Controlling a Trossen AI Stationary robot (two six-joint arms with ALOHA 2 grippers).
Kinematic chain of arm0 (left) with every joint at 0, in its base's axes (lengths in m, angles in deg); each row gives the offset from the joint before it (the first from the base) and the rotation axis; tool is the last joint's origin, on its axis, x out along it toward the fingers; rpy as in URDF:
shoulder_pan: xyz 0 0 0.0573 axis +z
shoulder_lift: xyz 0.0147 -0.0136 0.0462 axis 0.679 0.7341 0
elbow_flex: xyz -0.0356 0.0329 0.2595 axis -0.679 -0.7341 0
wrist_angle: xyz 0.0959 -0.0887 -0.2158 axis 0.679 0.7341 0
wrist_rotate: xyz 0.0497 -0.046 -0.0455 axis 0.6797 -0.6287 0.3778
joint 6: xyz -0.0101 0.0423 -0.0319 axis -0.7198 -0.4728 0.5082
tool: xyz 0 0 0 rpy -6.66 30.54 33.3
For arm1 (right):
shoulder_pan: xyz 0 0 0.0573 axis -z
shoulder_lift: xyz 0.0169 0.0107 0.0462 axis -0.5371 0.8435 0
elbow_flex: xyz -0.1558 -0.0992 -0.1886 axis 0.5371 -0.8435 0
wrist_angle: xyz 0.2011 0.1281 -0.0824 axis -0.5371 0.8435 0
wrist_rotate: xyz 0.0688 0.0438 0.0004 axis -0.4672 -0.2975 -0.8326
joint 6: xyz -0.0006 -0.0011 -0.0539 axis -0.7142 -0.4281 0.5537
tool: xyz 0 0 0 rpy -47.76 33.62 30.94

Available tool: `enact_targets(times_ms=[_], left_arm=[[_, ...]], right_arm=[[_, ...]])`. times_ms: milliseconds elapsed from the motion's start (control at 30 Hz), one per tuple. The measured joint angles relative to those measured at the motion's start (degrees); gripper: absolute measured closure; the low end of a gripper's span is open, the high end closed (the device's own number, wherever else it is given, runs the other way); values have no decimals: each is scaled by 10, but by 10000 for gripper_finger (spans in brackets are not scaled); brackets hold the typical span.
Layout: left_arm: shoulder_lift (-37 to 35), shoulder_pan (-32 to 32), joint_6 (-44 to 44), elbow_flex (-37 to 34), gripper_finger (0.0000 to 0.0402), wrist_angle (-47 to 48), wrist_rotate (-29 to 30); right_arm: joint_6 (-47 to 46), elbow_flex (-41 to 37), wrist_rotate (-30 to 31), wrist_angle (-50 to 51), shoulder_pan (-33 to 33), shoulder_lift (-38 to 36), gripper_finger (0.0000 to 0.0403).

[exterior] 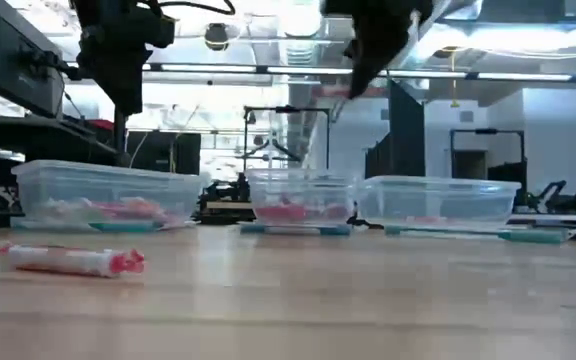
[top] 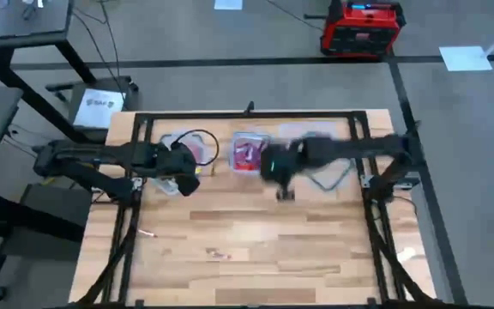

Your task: Sort candy

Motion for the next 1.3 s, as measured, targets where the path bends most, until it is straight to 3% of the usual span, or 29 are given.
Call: enact_targets(times_ms=[333, 567, 667, 733, 900, 1067, 1200, 1300], left_arm=[[0, 0, 0, 0, 219, 0, 0], [0, 0, 0, 0, 219, 0, 0], [0, 0, 0, 0, 219, 0, 0], [0, 0, 0, 0, 219, 0, 0], [0, 0, 0, 0, 219, 0, 0], [0, 0, 0, 0, 219, 1, 0], [0, 0, 0, 0, 219, 0, 0], [0, 0, 0, 0, 219, 0, 0]], right_arm=[[-73, 0, -10, 98, 229, -31, 320], [-84, 0, -118, 55, 259, -30, 316], [-100, -6, -224, 13, 205, -32, 315], [-111, -27, -262, -53, 139, -33, 315], [-122, -106, -260, -268, -39, -17, 300], [-158, -175, -188, -471, -169, 47, 243], [-170, -180, -39, -559, -239, 133, 192], [-173, -175, -17, -646, -270, 204, 171]])
